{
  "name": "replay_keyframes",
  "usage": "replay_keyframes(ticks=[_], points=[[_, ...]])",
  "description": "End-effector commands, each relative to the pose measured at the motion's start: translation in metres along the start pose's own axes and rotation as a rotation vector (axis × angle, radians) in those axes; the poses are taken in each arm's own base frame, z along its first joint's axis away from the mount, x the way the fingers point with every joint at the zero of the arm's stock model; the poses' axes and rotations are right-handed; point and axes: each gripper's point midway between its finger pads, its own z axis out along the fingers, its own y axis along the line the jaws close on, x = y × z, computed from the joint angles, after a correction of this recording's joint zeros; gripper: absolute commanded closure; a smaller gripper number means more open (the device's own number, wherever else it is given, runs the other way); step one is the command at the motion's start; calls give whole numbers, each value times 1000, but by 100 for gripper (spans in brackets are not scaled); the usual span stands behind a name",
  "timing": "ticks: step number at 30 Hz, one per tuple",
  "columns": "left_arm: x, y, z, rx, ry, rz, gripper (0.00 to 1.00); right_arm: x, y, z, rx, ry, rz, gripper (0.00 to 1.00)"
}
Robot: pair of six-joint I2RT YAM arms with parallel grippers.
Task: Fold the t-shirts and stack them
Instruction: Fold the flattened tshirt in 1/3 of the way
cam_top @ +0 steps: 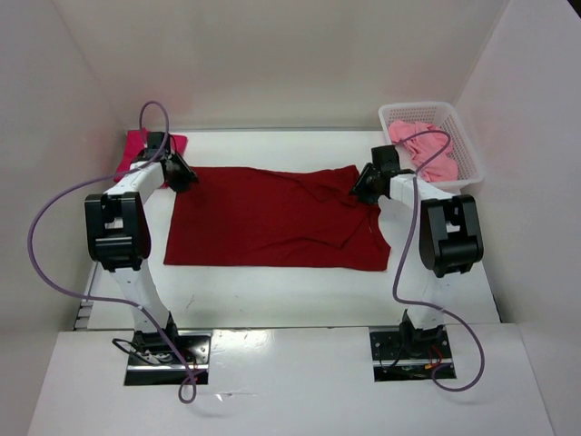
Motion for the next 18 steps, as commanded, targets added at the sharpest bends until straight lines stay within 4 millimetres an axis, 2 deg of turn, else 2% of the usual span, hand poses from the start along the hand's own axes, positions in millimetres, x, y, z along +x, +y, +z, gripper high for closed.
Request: replay_keyframes(ticks=[1, 4, 6, 7, 8, 11, 12, 14, 15, 18], points=[[-26, -16, 0, 43, -77, -10, 57, -29, 13, 10, 0, -94, -19, 58], [-17, -8, 4, 31, -60, -12, 57, -30, 11, 18, 14, -93, -4, 58], [-18, -11, 4, 44, -62, -11, 57, -30, 8, 25, 30, -91, 8, 58], [-16, -9, 8, 38, -54, -12, 57, -33, 14, 26, 13, -90, 7, 58], [-11, -8, 9, 40, -40, -13, 57, -28, 8, 28, 35, -63, 8, 58], [-8, -7, 10, 47, -35, -13, 57, -24, 11, 32, 17, -47, 19, 58], [-3, -4, 12, 39, -24, -14, 57, -23, 13, 32, 8, -39, 19, 67], [0, -3, 13, 45, -16, -14, 57, -20, 17, 38, -12, -20, 29, 74], [6, 2, 15, 35, -2, -17, 57, -22, 22, 37, -29, -18, 28, 85], [15, 8, 18, 21, 18, -20, 57, -32, 36, 37, -60, -17, 36, 96]])
